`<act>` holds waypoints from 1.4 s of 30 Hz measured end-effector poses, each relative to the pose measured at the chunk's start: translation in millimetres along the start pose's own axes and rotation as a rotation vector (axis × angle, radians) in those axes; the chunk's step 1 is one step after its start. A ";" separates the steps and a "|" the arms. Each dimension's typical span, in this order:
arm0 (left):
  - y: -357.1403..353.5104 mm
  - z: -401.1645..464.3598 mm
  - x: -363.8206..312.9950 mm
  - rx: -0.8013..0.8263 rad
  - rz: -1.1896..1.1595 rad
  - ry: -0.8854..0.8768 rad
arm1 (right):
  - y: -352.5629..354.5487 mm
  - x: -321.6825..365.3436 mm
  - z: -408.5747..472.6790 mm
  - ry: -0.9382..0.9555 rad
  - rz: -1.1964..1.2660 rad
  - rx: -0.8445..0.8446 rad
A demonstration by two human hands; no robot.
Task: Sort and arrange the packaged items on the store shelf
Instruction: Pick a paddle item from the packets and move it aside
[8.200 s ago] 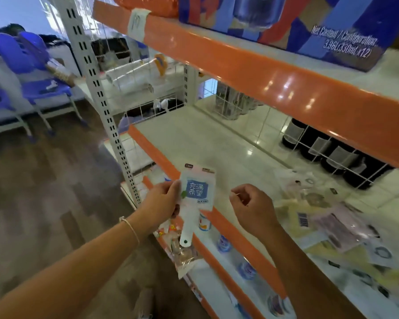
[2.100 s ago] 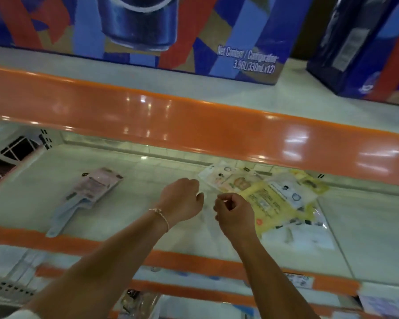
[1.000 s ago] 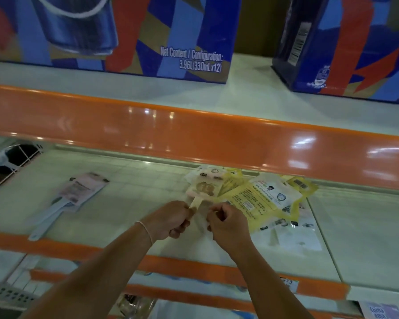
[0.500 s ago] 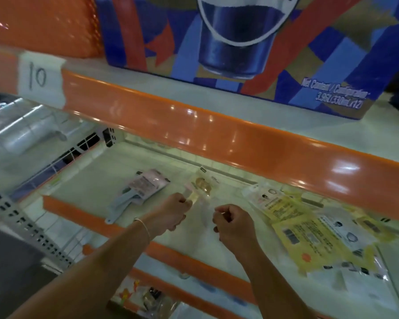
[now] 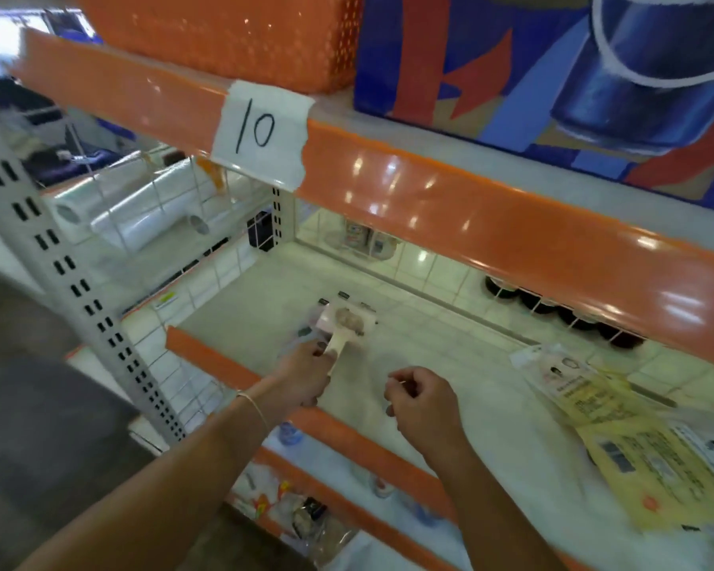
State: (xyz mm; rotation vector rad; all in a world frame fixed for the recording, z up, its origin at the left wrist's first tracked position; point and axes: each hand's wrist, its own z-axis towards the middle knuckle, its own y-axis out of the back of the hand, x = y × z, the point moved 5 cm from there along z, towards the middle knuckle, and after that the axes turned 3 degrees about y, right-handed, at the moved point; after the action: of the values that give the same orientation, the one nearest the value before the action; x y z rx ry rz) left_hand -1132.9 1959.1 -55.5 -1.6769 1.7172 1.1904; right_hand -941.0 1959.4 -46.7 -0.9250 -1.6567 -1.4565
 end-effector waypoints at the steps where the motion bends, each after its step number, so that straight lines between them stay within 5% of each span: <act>1: 3.5 -0.4 0.2 0.001 -0.004 -0.024 | -4.0 0.7 -0.4 -0.003 0.006 -0.002; 4: 15.5 -4.2 -2.3 -0.006 0.105 -0.101 | -11.7 1.6 -2.1 -0.013 0.022 -0.013; 8: 28.1 -8.6 -14.9 -0.141 0.799 -0.262 | -12.4 1.2 -4.9 -0.037 0.020 -0.038; 11: 25.4 -9.4 -24.9 -0.240 1.031 -0.311 | -6.3 -1.1 -6.4 -0.046 0.014 -0.067; 19: -39.3 -33.2 -61.9 -0.247 1.115 -0.654 | 34.5 -15.4 -15.1 -0.080 0.026 -0.181; 25: -113.3 -45.3 -79.4 0.046 0.929 -0.663 | 98.2 -36.5 -28.4 -0.135 0.061 -0.320; 33: -227.5 -65.0 -101.5 0.133 0.776 -0.768 | 215.2 -83.9 -65.9 -0.164 0.044 -0.531; 42: -332.6 -78.1 -94.4 0.192 0.740 -0.519 | 289.6 -146.3 -88.3 -0.233 0.034 -0.484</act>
State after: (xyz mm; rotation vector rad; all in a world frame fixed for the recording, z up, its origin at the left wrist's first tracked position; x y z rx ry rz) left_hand -780.9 1986.9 -24.7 -0.5225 2.0513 1.5247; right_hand -611.7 1893.1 -32.3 -1.4255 -1.4575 -1.8223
